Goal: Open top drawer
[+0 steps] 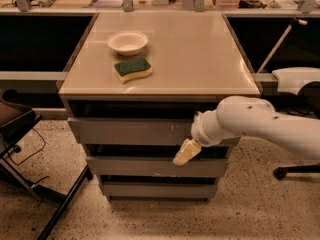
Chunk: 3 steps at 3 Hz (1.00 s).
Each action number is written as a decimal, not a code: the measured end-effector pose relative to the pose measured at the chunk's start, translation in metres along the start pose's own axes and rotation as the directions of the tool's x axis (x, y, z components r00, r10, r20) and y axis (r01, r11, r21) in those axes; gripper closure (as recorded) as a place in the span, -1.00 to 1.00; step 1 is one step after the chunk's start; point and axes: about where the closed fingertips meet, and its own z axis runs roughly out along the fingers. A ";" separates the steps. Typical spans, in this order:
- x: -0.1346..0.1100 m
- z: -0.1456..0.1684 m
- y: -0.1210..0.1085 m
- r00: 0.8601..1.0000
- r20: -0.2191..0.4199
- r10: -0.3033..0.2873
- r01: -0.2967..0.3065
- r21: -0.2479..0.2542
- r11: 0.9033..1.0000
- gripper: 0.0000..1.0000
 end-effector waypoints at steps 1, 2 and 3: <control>0.023 0.017 -0.017 0.995 -0.090 -0.038 0.049 0.123 0.991 -1.00; 0.008 0.019 -0.052 0.993 -0.099 -0.060 0.082 0.236 0.968 -1.00; 0.000 0.025 -0.060 0.995 -0.101 -0.027 0.051 0.252 0.966 -1.00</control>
Offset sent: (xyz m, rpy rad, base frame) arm 0.0960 0.0236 -0.0042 -0.0773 -0.2064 -0.3987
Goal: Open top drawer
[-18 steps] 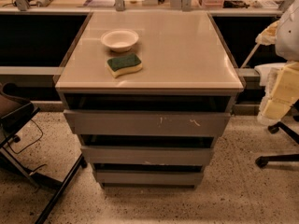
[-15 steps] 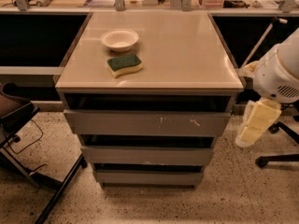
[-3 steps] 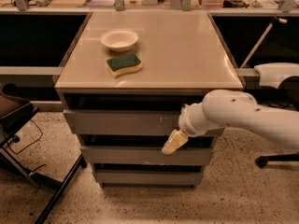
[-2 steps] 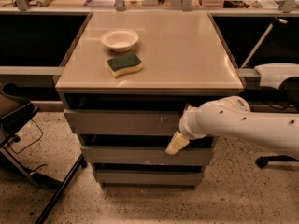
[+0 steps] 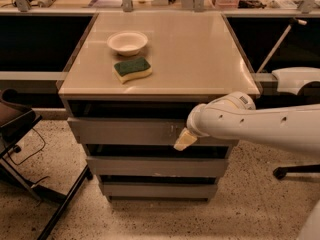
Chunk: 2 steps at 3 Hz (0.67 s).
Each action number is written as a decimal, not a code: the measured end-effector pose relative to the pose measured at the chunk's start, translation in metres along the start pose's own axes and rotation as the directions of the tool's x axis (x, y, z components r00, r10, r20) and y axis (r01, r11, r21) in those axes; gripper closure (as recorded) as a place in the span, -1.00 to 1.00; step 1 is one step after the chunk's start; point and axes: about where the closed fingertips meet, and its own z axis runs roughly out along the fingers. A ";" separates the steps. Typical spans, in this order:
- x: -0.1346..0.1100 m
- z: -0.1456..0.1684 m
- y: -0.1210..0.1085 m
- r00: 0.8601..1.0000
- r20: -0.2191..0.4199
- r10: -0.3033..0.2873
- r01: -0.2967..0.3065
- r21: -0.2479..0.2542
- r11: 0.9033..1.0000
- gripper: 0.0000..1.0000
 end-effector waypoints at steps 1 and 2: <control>0.000 0.000 0.000 1.000 0.000 0.000 0.000 0.000 1.000 -0.62; 0.000 0.000 0.000 1.000 0.000 0.000 0.000 0.000 1.000 -0.16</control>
Offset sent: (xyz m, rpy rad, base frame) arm 0.0000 0.0000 0.0000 0.0002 0.0001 -0.0001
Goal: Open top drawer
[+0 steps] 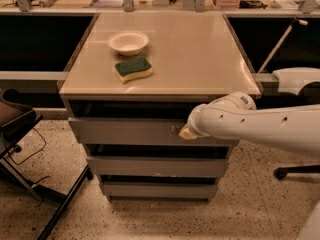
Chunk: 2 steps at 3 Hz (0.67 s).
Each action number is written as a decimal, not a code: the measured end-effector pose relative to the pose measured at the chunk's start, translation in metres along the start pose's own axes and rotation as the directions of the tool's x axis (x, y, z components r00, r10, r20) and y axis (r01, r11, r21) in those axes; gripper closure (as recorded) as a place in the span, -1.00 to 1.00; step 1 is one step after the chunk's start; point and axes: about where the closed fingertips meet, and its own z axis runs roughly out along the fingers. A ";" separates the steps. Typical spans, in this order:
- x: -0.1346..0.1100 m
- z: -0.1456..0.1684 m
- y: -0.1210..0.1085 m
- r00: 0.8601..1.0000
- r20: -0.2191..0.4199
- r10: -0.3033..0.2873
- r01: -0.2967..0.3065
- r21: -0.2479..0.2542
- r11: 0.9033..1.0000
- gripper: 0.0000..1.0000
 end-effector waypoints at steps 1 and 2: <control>0.000 0.000 0.000 1.000 0.000 0.000 0.000 0.000 1.000 0.31; 0.000 0.000 0.000 1.000 0.000 0.000 0.000 0.000 1.000 0.77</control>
Offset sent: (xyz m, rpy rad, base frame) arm 0.0000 0.0000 0.0000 0.0000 0.0000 0.0000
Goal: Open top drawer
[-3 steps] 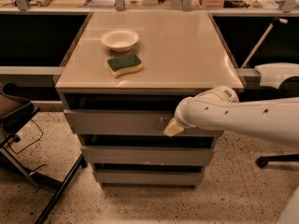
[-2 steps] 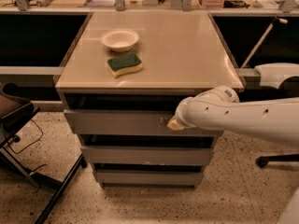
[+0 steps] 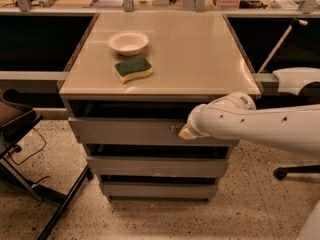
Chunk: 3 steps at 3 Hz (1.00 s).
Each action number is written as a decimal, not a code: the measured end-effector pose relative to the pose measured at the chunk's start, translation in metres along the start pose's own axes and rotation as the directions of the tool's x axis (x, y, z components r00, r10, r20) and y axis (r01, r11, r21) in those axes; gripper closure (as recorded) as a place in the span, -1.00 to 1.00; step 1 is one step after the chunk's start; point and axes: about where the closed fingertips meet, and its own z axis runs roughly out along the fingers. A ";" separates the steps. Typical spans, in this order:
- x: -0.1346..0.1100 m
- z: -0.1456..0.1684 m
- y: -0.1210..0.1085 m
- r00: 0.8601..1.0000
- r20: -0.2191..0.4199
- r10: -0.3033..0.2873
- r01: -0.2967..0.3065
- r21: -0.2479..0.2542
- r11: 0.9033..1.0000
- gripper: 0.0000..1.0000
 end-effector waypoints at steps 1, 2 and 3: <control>0.006 -0.014 0.012 1.000 -0.005 -0.022 0.022 -0.008 1.000 1.00; 0.005 -0.017 0.012 1.000 -0.005 -0.022 0.022 -0.008 1.000 1.00; 0.016 -0.033 0.030 1.000 -0.005 -0.013 0.013 -0.001 1.000 1.00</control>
Offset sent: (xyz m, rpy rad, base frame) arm -0.2916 0.0107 -0.0159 -0.0755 -0.1222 -0.0273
